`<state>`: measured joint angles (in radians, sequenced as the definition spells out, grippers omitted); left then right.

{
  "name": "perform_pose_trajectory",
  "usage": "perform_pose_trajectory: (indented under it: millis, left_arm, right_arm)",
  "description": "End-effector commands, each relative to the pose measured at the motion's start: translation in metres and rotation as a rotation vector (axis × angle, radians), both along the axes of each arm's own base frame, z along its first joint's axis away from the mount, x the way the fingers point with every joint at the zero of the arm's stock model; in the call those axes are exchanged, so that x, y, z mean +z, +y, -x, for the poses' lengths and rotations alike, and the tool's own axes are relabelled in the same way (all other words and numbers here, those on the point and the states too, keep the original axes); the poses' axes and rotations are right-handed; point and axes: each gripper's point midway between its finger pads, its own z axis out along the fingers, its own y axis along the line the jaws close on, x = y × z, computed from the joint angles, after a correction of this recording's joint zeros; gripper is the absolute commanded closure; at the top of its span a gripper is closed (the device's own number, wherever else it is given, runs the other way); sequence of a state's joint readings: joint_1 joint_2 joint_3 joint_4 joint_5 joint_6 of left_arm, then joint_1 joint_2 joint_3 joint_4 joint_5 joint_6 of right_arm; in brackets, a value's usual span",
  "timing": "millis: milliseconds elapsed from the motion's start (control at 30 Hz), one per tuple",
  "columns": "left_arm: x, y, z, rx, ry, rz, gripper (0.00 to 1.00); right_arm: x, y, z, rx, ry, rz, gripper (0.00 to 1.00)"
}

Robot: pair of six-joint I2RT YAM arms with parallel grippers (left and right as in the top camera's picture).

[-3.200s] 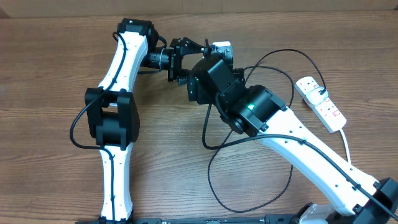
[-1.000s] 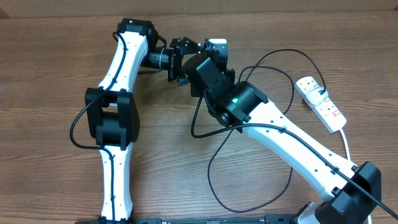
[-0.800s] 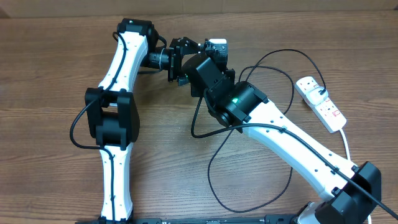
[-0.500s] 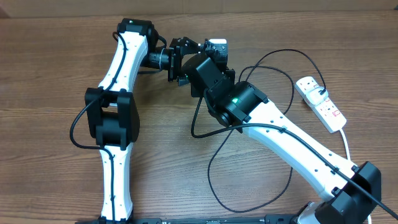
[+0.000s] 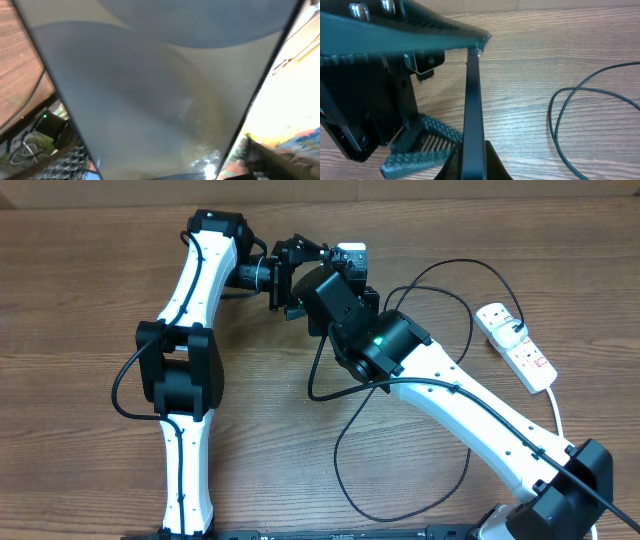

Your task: Plug charger to phone and switch on socket

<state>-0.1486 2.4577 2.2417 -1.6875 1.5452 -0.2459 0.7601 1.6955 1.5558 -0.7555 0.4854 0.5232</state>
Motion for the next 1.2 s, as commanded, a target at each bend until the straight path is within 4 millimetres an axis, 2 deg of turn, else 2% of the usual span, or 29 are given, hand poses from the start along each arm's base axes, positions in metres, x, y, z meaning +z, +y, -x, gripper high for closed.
perform_pose_trajectory:
  millis: [0, 200, 400, 600, 833, 1100, 1167]
  left_arm:
    - [0.009, 0.0, -0.004, 0.012, -0.032, 0.039, 0.0]
    - [0.009, 0.0, -0.004, 0.012, -0.032, 0.039, 0.0]
    - [0.009, 0.0, -0.004, 0.012, -0.027, 0.038, 0.0]
    - [0.009, 0.0, -0.004, 0.012, 0.024, 0.03, 0.0]
    - [0.009, 0.0, -0.004, 0.012, 0.066, 0.024, 0.02]
    - [0.009, 0.0, -0.004, 0.013, 0.145, 0.012, 0.27]
    - [0.009, 0.0, -0.004, 0.013, 0.163, 0.009, 0.29]
  right_arm:
    - [0.015, 0.005, -0.008, -0.03, -0.051, -0.057, 0.96]
    - [0.038, -0.011, -0.02, -0.24, -0.157, -0.193, 0.96]
    - [0.053, -0.021, -0.019, -0.439, -0.19, -0.424, 0.96]
    - [0.052, -0.02, -0.016, -0.638, -0.146, -0.722, 0.96]
    - [0.051, -0.019, -0.016, -0.818, -0.117, -0.981, 0.96]
    - [0.05, -0.017, -0.015, -0.841, -0.103, -1.024, 0.96]
    - [0.05, -0.017, -0.015, -0.869, -0.098, -1.063, 0.96]
